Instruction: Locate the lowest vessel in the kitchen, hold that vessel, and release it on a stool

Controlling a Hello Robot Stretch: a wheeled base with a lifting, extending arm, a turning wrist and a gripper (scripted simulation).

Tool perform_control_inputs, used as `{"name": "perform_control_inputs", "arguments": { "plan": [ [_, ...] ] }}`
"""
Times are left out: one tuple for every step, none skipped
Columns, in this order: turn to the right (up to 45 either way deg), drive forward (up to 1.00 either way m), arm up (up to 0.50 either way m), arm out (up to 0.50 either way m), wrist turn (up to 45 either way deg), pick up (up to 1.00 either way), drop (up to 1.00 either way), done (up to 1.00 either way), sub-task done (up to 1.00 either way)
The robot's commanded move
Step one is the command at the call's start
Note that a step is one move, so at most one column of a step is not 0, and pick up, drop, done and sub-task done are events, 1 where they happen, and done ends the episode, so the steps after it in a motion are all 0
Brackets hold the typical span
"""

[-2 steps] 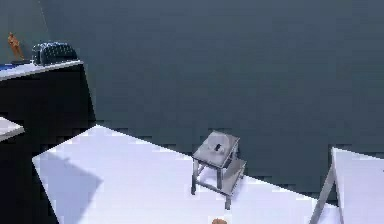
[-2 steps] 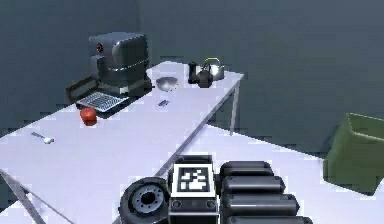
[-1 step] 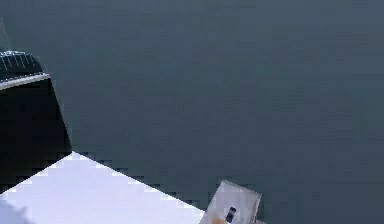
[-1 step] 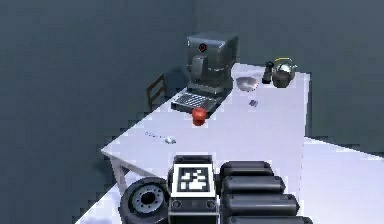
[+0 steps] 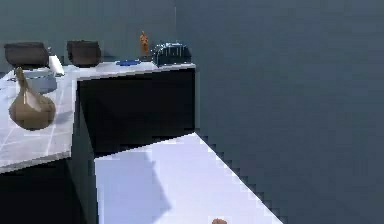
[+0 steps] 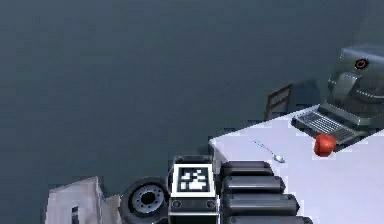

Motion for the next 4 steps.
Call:
{"name": "perform_control_inputs", "arguments": {
  "plan": [
    [27.0, 0.0, 0.0, 0.0, 0.0, 0.0, 0.0, 0.0, 0.0],
    [-21.0, 0.0, 0.0, 0.0, 0.0, 0.0, 0.0, 0.0, 0.0],
    [15.0, 0.0, 0.0, 0.0, 0.0, 0.0, 0.0, 0.0, 0.0],
    [-9.0, 0.0, 0.0, 0.0, 0.0, 0.0, 0.0, 0.0, 0.0]
  ]
}}
